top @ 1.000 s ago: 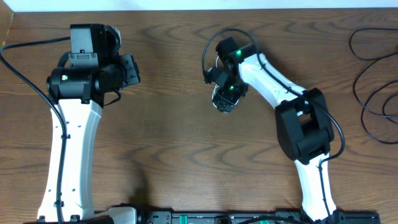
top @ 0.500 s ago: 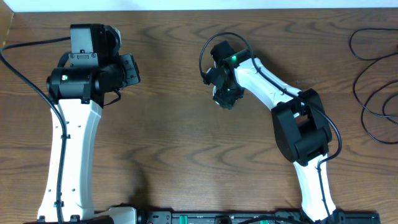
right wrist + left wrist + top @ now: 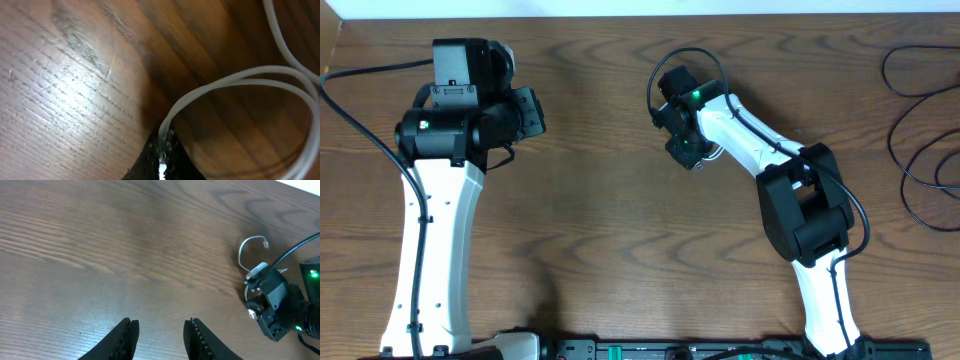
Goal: Untangle cables
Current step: 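Carry the white cable to the right edge and release it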
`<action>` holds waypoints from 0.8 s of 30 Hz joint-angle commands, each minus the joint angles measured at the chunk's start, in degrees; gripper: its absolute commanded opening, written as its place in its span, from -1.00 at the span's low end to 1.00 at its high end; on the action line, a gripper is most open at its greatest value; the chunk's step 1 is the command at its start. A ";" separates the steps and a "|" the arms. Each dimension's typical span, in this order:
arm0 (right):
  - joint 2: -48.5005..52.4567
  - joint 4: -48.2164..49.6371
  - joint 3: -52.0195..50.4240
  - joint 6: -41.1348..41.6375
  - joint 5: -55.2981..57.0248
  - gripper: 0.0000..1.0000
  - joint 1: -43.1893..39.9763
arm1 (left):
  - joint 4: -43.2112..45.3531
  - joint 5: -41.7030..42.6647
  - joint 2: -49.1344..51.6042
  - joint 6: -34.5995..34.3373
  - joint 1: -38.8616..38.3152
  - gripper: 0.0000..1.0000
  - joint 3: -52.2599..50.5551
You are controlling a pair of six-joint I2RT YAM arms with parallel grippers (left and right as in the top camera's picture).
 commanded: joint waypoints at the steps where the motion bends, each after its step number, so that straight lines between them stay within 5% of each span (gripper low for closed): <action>1: -0.63 -1.38 1.55 5.70 1.11 -0.98 -0.09 | -0.17 -0.17 0.35 0.15 -0.02 -0.28 -0.02; 12: -8.70 -13.09 18.45 7.04 -1.64 -0.98 -9.42 | -0.17 -0.17 0.35 0.15 0.00 -0.28 -0.02; 24: -22.38 -14.29 25.73 11.04 3.87 -0.98 -34.47 | -0.13 -0.17 0.35 0.13 0.00 -0.28 -0.02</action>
